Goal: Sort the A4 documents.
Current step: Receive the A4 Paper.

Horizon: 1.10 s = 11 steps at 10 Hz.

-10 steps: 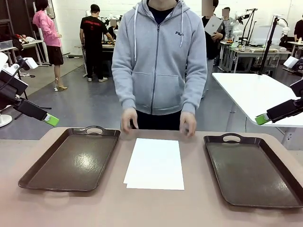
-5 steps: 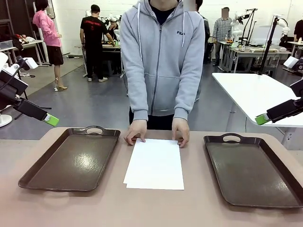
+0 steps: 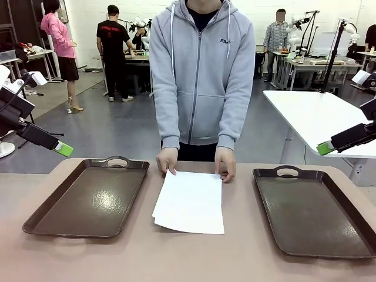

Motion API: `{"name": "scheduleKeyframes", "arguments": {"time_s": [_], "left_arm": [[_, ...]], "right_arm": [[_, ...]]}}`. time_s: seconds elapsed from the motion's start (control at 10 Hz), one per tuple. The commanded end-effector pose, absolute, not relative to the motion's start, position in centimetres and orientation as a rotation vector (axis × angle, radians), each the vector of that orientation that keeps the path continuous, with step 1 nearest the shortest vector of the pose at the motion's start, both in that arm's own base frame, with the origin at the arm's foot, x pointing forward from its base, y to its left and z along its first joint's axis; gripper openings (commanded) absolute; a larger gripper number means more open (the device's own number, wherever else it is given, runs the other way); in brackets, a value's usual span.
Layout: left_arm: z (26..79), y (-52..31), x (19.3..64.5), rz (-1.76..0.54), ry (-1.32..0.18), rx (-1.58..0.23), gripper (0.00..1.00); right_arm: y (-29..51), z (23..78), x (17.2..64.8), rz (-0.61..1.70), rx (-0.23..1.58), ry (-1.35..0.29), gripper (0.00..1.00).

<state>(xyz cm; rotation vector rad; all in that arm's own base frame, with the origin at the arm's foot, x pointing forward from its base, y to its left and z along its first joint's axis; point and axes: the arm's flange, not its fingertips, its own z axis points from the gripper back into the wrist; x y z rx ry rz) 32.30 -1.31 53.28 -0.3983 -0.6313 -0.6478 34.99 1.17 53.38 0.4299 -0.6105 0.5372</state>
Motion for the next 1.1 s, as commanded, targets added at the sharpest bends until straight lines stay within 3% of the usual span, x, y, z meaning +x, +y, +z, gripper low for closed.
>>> {"name": "scheduleKeyframes", "arguments": {"time_s": [0.0,1.0], "left_arm": [[53.28,-1.34,32.3,-0.65,-0.632,-0.403,1.0],[53.28,-1.34,32.3,-0.65,-0.632,-0.403,1.0]], "right_arm": [[1.22,53.33,35.05,0.539,0.448,-0.612,1.0],[1.22,53.33,35.05,0.539,0.448,-0.612,1.0]]}}
